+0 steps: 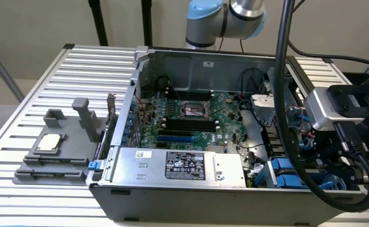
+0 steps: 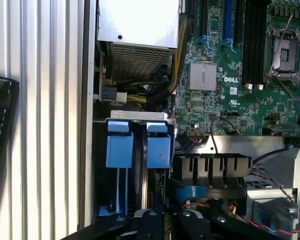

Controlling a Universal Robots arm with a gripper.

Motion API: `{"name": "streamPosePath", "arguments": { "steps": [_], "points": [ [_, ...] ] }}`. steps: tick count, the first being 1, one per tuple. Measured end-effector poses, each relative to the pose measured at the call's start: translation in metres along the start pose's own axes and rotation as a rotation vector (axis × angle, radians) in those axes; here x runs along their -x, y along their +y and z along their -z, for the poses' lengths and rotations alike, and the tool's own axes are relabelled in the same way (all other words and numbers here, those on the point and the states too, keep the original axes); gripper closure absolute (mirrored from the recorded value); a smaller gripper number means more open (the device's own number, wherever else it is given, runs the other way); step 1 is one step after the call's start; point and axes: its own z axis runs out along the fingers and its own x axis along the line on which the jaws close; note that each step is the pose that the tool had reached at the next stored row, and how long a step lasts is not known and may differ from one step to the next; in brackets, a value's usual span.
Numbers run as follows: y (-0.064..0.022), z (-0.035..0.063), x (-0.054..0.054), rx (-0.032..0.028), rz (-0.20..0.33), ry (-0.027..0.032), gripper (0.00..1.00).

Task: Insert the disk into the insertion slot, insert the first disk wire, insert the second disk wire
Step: 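Insert the first disk wire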

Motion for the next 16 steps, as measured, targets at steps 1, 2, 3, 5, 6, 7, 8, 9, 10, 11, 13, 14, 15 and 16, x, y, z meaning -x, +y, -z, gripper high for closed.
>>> {"name": "streamPosePath", "arguments": {
  "steps": [1, 2, 3, 5, 6, 7, 8, 9, 10, 11, 13, 14, 15, 16],
  "points": [
    [0.0, -0.0004, -0.0001, 0.0003, -0.005, 0.0044, 0.84],
    [0.0001, -0.0006, -0.0001, 0.0014, -0.008, 0.0088, 0.84],
    [0.0002, -0.0007, -0.0001, 0.0024, -0.011, 0.0124, 0.84],
    [0.0001, -0.0009, -0.0002, 0.0027, -0.011, 0.0142, 0.84],
    [0.0001, -0.0008, -0.0002, 0.0027, -0.011, 0.0144, 0.84],
    [0.0, -0.0008, 0.0002, 0.0022, -0.014, 0.0148, 0.84],
    [0.0, -0.0008, 0.0005, 0.0013, -0.019, 0.015, 0.84],
    [0.0, -0.0011, 0.0005, 0.0, -0.026, 0.0152, 0.84],
    [0.0, -0.0012, 0.0005, -0.0013, -0.033, 0.0156, 0.84],
    [0.0001, -0.0012, 0.0005, -0.0026, -0.04, 0.0166, 0.84],
    [0.0001, -0.0013, 0.0007, -0.0047, -0.051, 0.0192, 0.84],
    [0.0001, -0.0015, 0.001, -0.0054, -0.054, 0.0209, 0.84],
    [0.0001, -0.0019, 0.0014, -0.0059, -0.057, 0.0226, 0.84],
    [0.0001, -0.0021, 0.0021, -0.0062, -0.058, 0.0251, 0.84]
  ]
}}
